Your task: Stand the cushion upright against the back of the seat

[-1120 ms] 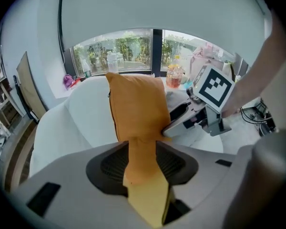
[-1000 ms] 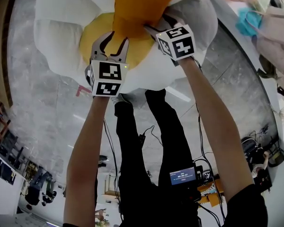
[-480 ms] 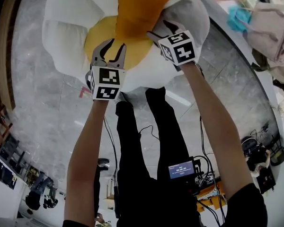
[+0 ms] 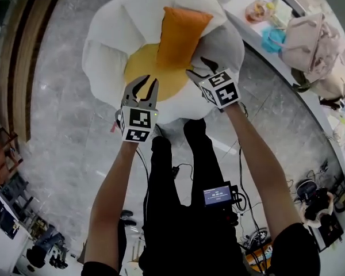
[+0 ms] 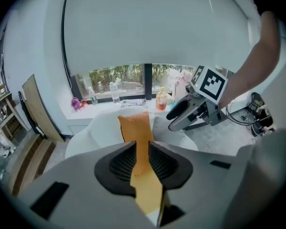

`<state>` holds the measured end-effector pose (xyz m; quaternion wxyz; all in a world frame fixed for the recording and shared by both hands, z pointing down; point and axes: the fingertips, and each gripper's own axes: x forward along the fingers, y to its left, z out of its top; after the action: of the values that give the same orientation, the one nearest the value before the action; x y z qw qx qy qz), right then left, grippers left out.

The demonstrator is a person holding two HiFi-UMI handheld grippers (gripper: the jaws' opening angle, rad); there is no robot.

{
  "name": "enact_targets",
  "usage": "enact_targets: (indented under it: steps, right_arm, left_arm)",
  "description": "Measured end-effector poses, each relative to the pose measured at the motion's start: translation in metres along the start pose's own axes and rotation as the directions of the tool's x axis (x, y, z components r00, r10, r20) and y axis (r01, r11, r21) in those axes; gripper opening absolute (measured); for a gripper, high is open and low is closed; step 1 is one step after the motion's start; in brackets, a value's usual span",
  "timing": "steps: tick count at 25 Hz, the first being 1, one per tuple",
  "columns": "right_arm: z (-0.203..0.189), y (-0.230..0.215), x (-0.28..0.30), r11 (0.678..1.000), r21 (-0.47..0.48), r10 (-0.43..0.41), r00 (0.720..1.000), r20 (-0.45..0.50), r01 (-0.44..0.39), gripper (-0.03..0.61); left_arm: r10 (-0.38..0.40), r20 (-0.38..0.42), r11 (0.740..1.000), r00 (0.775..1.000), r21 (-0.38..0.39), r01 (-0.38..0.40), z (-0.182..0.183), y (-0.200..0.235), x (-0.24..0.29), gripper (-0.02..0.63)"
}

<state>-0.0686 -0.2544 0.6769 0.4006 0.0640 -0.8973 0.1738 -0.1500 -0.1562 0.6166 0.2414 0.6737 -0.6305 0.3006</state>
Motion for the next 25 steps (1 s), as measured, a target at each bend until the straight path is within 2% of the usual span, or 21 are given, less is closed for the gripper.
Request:
enact_targets:
  steps: [7,15,21,25]
  right_arm:
    - [0.047,0.064,-0.075,0.997,-0.066,-0.028,0.998,0.062,0.032,0.227]
    - [0.070,0.182,-0.139,0.990,-0.137,-0.017,0.994,0.104,0.031,0.114]
    - [0.081,0.253,-0.185,0.996,-0.074,-0.042,0.987,0.157,0.054,0.043]
    - [0.096,0.290,-0.216,0.992,-0.086,-0.074,0.978,0.196,0.092,0.020]
  left_arm:
    - [-0.009,0.115,0.999,0.993,-0.031,0.013,0.040,0.004,-0.089,0.055]
    - [-0.020,0.233,0.996,0.972,-0.081,0.040,0.049,0.009,-0.202,0.015]
    - [-0.045,0.301,0.992,0.952,-0.101,0.079,0.044,0.012,-0.283,0.014]
    - [-0.040,0.328,0.989,0.944,-0.124,0.085,0.040,0.016,-0.328,0.014]
